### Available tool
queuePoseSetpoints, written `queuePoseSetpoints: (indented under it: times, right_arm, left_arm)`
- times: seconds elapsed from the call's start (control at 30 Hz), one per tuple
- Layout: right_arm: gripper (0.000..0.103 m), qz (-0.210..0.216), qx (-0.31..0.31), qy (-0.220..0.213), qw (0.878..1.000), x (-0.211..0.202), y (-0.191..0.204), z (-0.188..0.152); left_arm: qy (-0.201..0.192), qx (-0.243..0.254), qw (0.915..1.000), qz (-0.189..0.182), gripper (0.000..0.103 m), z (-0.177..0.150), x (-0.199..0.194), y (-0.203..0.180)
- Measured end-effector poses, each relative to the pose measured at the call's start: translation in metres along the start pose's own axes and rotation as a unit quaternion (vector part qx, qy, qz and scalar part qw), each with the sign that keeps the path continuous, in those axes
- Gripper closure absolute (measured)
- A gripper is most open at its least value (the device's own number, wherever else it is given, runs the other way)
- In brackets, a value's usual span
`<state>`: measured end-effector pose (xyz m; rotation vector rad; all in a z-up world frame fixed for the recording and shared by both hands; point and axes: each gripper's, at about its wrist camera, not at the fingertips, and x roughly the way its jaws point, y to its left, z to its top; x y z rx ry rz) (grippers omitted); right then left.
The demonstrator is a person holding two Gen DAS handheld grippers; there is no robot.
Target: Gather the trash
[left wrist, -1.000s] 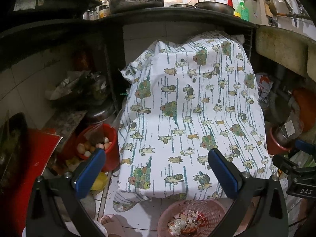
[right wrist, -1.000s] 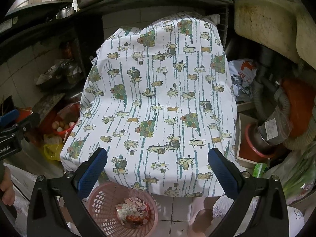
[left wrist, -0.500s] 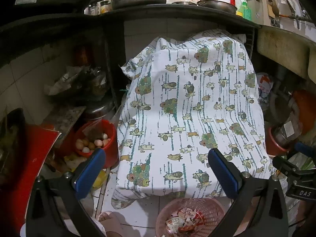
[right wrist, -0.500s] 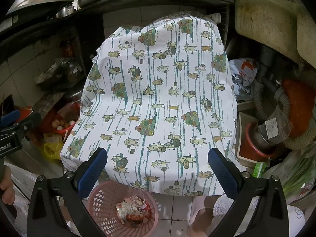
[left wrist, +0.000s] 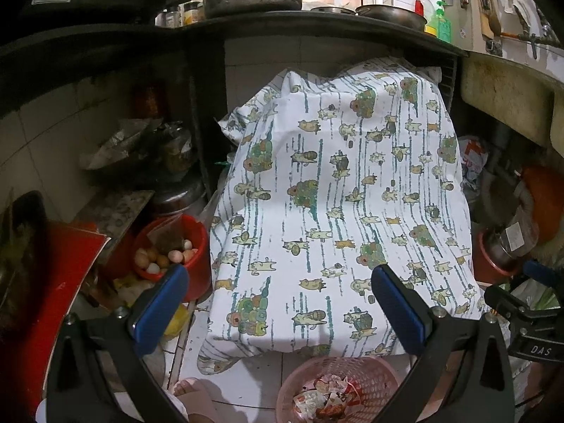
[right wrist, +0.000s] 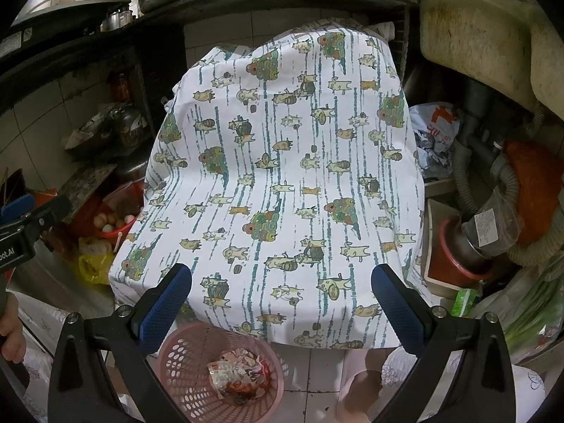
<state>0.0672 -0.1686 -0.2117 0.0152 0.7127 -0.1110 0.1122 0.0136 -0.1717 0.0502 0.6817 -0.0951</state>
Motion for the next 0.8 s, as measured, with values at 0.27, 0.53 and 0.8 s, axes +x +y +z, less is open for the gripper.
queuePoseSetpoints:
  times: [0.27, 0.53, 0.8]
  right_arm:
    - [0.000, -0.001, 0.001, 0.000, 1.000, -0.0006, 0.0003, -0.0008]
    - [0.000, 0.000, 0.001, -0.001, 1.000, -0.0006, 0.0002, 0.0000]
    - [0.000, 0.004, -0.002, -0.005, 1.000, -0.0019, 0.0006, 0.0006]
  left_arm:
    - [-0.004, 0.007, 0.9999, 0.012, 0.000, 0.0005, 0.0007, -0.0005]
    - [-0.017, 0.022, 0.9992, 0.027, 0.000, 0.0002, -0.0015, -0.0024]
    - [-0.021, 0.022, 0.9991, 0.030, 0.000, 0.0013, -0.0032, -0.0007]
